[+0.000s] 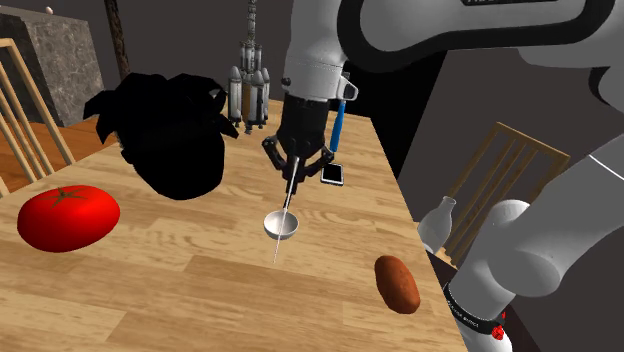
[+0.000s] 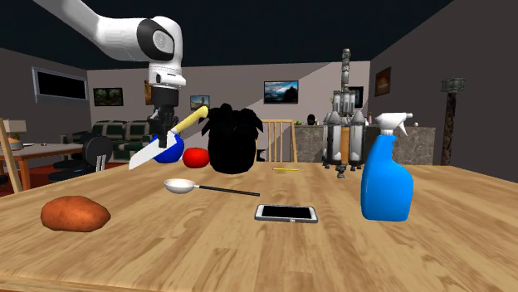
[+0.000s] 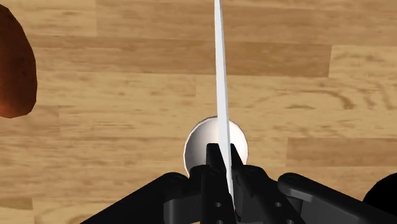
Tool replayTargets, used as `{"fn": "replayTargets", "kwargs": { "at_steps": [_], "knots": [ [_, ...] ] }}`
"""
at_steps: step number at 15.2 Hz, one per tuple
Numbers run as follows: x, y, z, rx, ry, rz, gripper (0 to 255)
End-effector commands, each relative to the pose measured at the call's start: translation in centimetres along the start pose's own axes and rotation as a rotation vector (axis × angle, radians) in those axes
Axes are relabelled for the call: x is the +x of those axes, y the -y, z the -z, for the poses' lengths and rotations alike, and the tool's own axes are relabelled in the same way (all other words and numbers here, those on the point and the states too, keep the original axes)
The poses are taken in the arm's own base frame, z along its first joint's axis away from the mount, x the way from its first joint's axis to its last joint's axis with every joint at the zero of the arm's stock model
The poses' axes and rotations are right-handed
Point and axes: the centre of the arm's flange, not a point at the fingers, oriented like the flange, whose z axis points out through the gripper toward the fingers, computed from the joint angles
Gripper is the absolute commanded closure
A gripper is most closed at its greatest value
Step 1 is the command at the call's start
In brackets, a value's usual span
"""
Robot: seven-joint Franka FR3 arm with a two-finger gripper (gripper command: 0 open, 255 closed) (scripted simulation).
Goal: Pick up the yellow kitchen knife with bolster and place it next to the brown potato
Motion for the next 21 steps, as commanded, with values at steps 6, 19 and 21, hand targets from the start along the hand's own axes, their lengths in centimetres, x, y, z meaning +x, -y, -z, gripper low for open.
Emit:
{"fn": "replayTargets", "kwargs": {
  "at_steps": [6, 19, 21],
  "knots": [
    [-5.0, -2.3, -1.5, 0.000, 0.000, -0.001, 255],
    [-4.3, -2.5, -8.3, 0.000, 0.000, -0.001, 255],
    [-4.2, -2.5, -9.4, 0.000, 0.000, -0.001, 255]
  ]
}}
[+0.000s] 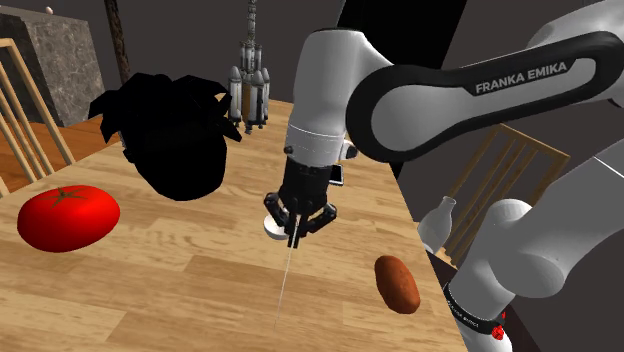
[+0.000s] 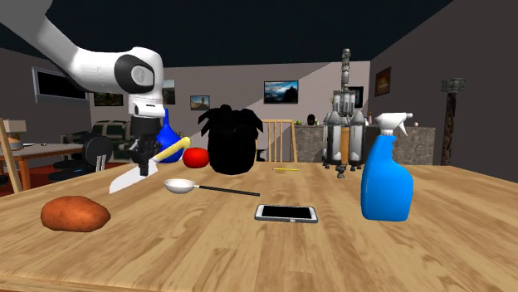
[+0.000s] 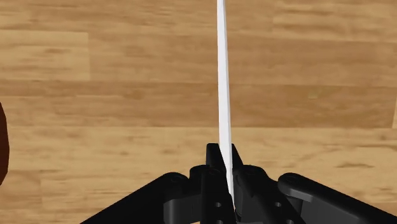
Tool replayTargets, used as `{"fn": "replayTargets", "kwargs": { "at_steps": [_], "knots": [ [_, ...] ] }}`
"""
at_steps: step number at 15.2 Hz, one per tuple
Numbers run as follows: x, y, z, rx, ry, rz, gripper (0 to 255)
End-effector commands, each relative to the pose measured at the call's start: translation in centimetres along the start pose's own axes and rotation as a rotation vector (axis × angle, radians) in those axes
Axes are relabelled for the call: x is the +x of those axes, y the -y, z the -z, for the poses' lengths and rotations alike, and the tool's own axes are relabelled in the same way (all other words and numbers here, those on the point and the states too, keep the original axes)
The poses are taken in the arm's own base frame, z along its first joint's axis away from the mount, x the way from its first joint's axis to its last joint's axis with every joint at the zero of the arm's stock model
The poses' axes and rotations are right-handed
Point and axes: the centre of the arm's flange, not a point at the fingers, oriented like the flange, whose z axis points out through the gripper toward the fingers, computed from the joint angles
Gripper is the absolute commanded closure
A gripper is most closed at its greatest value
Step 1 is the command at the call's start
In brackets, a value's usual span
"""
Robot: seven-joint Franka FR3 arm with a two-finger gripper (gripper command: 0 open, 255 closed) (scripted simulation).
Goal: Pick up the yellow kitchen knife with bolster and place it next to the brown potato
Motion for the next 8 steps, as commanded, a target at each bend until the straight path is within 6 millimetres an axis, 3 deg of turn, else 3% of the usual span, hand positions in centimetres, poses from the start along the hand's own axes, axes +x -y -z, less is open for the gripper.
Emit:
{"fn": "replayTargets", "kwargs": {
  "at_steps": [1, 8],
  "knots": [
    [0.1, -0.2, -1.1, -0.001, 0.000, 0.000, 255],
    [0.4, -0.3, -4.4, -0.001, 0.000, 0.000, 255]
  ]
}}
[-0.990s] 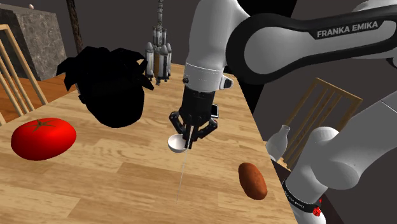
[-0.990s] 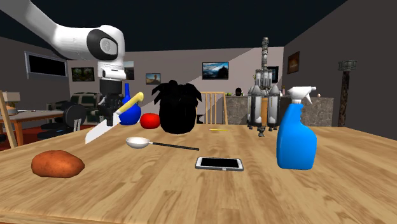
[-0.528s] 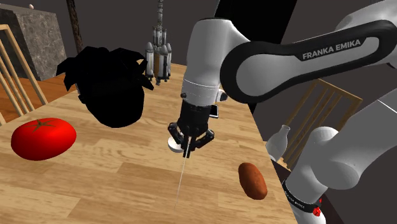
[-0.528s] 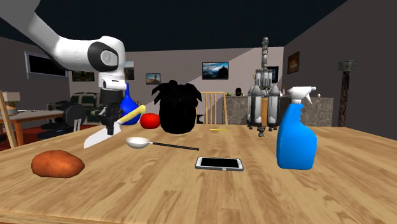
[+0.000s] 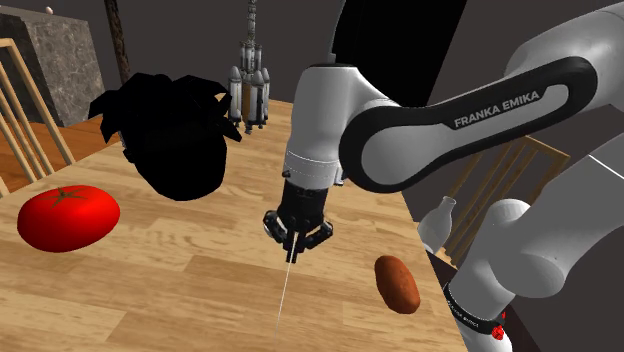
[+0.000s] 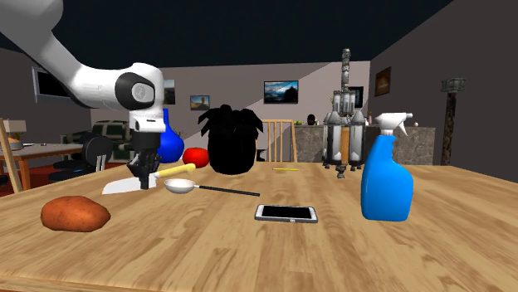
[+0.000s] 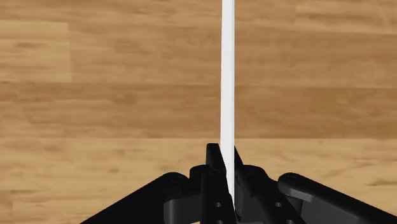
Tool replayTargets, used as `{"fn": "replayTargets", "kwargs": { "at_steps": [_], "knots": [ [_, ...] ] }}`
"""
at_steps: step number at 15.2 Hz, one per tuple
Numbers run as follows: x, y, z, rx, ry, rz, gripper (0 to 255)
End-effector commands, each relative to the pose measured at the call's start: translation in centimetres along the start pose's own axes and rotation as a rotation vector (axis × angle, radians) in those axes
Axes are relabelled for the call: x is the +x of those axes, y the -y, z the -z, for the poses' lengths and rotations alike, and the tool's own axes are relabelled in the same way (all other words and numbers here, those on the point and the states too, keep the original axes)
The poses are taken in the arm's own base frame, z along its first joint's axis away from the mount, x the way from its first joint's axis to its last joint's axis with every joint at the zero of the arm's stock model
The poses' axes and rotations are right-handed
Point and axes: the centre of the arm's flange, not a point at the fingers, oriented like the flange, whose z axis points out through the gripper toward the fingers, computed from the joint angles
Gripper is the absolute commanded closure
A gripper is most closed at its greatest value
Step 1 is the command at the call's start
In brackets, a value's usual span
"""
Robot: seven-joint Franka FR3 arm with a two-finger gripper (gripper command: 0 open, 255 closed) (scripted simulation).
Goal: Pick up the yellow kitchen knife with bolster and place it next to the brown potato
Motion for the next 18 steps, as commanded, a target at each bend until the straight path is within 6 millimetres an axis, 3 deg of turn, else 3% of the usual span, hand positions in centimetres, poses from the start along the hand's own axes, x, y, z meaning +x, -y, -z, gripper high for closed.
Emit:
{"fn": "replayTargets", "kwargs": {
  "at_steps": [1, 6, 7, 12, 16, 18],
  "knots": [
    [0.0, 0.0, -0.4, 0.000, 0.000, 0.000, 255],
    [0.0, 0.0, -0.4, 0.000, 0.000, 0.000, 255],
    [0.0, 0.0, -0.4, 0.000, 0.000, 0.000, 0],
    [0.0, 0.0, -0.4, 0.000, 0.000, 0.000, 0],
    [0.0, 0.0, 4.6, 0.000, 0.000, 0.000, 0],
    [0.0, 0.0, 4.6, 0.000, 0.000, 0.000, 0]
  ]
}}
